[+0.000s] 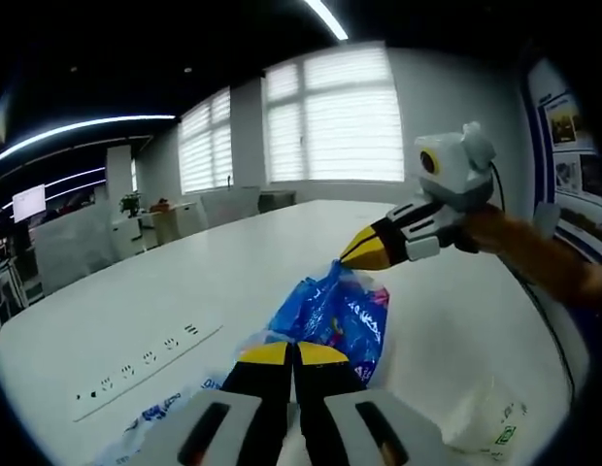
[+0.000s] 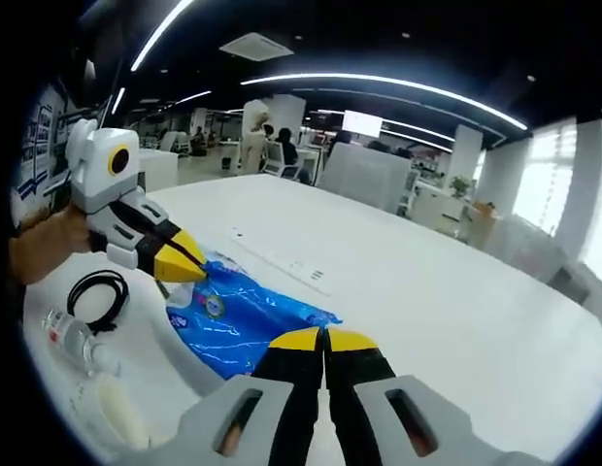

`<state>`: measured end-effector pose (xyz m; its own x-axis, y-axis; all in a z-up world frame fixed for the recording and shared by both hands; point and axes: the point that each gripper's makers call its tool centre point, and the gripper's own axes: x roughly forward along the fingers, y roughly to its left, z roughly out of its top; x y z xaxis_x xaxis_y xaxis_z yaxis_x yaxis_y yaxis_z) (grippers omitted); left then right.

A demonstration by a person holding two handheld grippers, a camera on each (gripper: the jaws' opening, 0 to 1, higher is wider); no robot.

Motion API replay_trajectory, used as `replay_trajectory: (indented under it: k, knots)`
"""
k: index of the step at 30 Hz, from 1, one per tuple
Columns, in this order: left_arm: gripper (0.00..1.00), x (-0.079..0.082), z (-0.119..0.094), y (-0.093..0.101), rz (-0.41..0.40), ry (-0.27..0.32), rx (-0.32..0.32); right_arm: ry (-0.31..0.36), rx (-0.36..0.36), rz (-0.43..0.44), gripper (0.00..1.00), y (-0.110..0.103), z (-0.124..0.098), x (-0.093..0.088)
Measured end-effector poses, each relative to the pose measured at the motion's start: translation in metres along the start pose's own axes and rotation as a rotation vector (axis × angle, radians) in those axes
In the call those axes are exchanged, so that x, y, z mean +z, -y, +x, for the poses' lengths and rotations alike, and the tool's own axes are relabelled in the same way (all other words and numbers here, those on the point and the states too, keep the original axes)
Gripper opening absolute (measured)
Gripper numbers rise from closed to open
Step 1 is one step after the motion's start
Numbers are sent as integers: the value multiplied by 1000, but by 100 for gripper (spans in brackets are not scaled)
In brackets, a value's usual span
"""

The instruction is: Arrange the tabletop items into an orderly group along one side of the table until the central work area is clear of visible clutter.

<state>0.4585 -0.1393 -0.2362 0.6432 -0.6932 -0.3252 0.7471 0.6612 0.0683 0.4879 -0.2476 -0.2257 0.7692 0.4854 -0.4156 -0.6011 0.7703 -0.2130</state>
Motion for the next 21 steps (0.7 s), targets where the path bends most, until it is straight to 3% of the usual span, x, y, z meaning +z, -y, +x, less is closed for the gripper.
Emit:
replay_trajectory:
  k: [6,21]
  knots:
    - [0,2,11,0,18,1,2,4,-28,-9,0,10,4,-5]
    - [0,-18,28,2,93,-22,34,-29,-89,-77,0,13,15,-30]
